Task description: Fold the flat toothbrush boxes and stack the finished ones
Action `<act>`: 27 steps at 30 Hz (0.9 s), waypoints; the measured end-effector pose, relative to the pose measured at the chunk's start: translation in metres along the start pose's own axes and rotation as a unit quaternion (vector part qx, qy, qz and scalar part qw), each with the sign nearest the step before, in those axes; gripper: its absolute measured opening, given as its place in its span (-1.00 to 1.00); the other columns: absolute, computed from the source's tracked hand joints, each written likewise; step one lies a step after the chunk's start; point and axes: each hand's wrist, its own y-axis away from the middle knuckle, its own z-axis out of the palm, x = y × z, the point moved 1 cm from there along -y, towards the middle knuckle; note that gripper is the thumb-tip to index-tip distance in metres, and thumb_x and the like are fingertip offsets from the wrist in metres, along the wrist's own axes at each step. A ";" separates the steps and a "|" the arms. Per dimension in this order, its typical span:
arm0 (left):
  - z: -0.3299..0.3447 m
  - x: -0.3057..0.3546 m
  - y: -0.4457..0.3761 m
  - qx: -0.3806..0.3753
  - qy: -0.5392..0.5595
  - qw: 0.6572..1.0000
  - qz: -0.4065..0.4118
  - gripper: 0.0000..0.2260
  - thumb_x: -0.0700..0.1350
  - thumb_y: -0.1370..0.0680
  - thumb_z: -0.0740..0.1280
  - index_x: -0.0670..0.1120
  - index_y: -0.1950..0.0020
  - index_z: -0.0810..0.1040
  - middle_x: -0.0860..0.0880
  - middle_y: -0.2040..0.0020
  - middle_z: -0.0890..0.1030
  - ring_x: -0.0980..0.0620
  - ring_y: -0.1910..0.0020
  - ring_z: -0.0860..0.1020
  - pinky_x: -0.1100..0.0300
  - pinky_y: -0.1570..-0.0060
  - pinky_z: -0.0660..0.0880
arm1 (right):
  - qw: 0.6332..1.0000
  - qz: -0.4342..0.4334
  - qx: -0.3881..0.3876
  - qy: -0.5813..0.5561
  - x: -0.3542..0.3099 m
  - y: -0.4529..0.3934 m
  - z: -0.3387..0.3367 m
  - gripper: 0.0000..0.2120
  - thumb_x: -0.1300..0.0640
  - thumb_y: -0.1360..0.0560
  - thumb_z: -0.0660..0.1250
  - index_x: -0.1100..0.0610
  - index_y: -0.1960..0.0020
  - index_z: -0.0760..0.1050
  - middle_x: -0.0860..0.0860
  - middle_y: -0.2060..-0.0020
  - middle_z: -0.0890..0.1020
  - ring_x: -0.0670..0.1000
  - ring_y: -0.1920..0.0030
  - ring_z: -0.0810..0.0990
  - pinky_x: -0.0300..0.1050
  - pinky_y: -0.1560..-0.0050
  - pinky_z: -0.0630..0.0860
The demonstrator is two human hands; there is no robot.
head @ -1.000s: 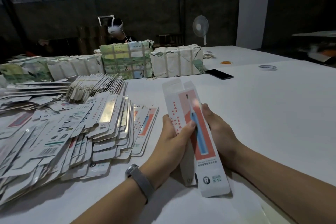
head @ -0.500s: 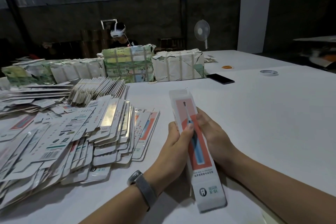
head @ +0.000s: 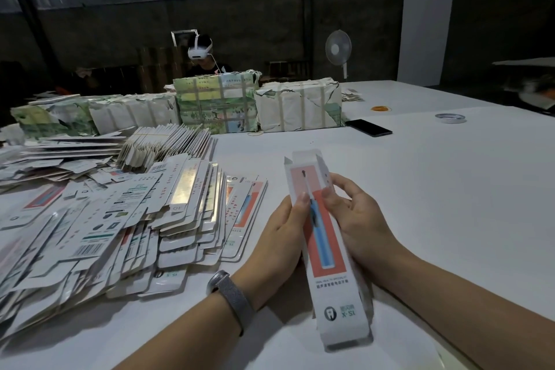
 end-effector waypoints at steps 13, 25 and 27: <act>0.003 0.002 0.001 -0.041 -0.026 0.999 0.012 -0.53 0.24 -0.53 0.19 0.03 -0.35 0.43 -0.01 0.10 0.72 0.00 0.09 0.73 0.23 0.10 0.62 | 1.000 0.007 0.014 -0.007 0.001 0.000 0.001 -0.54 -0.07 -0.60 0.27 -0.14 -0.47 0.28 -0.02 -0.02 0.71 0.06 0.10 0.74 -0.08 0.16 0.68; -0.003 -0.004 -0.003 0.021 0.026 0.999 0.024 -0.56 0.27 -0.53 0.15 0.00 -0.22 0.50 -0.02 0.11 0.73 -0.04 0.10 0.73 0.15 0.08 0.65 | 1.000 -0.014 -0.001 0.023 -0.009 0.006 0.005 -0.58 -0.16 -0.47 0.22 -0.27 -0.32 0.29 -0.04 -0.01 0.70 -0.02 0.15 0.74 -0.20 0.22 0.65; -0.004 -0.004 -0.004 0.013 0.058 0.998 0.023 -0.58 0.26 -0.51 0.20 0.13 -0.31 0.41 0.00 0.12 0.73 -0.04 0.12 0.73 0.17 0.15 0.64 | 1.000 -0.022 -0.006 0.019 -0.010 0.006 0.006 -0.59 -0.18 -0.43 0.23 -0.30 -0.27 0.32 -0.08 0.02 0.71 -0.01 0.15 0.74 -0.21 0.22 0.65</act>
